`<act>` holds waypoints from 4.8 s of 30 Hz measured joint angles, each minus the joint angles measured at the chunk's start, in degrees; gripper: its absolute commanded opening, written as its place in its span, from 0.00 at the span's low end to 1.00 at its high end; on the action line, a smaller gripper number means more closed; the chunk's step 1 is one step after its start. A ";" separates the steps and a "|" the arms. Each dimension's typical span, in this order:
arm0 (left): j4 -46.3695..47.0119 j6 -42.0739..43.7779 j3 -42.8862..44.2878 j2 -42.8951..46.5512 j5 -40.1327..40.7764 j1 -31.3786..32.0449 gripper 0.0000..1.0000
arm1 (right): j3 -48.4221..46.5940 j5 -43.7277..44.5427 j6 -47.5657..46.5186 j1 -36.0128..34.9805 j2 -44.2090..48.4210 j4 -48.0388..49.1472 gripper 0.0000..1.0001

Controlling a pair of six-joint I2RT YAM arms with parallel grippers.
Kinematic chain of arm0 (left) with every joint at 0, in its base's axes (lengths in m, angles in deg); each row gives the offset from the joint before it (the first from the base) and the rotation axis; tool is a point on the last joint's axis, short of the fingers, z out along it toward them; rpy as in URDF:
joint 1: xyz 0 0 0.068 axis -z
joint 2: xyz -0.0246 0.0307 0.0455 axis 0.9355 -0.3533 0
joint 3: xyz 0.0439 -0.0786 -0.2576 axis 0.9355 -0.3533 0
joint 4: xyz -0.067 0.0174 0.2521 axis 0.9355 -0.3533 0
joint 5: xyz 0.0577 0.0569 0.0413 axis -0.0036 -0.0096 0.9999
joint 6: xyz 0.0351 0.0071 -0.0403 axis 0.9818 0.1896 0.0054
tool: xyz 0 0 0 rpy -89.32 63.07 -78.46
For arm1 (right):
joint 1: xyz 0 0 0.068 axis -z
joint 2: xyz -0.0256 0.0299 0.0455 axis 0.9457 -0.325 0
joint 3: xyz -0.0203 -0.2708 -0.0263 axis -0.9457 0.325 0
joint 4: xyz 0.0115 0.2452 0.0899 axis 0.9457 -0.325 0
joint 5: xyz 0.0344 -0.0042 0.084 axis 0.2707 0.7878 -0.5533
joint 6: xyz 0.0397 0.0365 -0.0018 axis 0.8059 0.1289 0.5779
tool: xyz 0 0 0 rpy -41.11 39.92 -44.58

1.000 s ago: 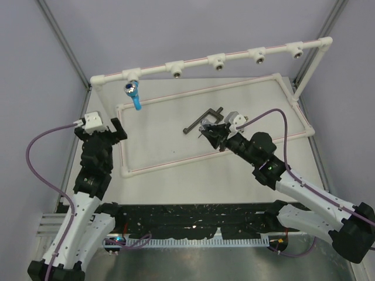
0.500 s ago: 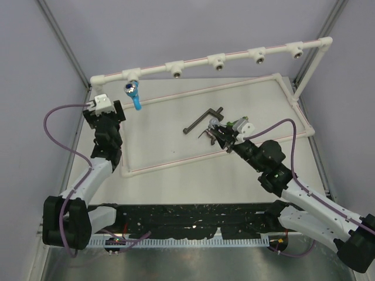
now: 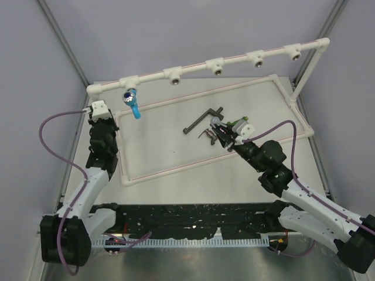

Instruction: Install the water faucets

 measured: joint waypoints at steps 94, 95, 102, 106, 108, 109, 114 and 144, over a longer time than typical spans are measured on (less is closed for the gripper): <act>-39.28 0.13 4.44 36.15 -10.78 7.45 0.00 | -10.27 12.07 -74.55 -20.33 -27.28 30.80 0.05; -39.28 0.15 4.44 36.15 -10.73 7.48 0.00 | -10.34 12.13 -75.03 -20.26 -27.41 30.73 0.05; -39.28 0.15 4.44 36.15 -10.71 7.52 0.00 | -11.80 13.53 -76.85 -19.41 -30.32 30.40 0.05; -39.26 0.20 4.44 36.15 -10.60 7.58 0.00 | -11.98 14.78 -77.72 -19.15 -31.56 30.40 0.05; -39.26 0.20 4.44 36.15 -10.54 7.58 0.00 | -11.98 15.34 -77.96 -19.08 -31.63 30.45 0.05; -39.26 0.20 4.44 36.15 -10.54 7.58 0.00 | -12.00 15.50 -77.99 -19.08 -31.63 30.69 0.05; -39.23 0.22 4.44 36.15 -10.51 7.63 0.00 | -12.00 16.06 -78.25 -19.08 -31.63 31.52 0.05; -39.23 0.42 4.44 36.15 -10.47 7.93 0.00 | -12.74 17.09 -78.05 -18.91 -31.61 32.37 0.05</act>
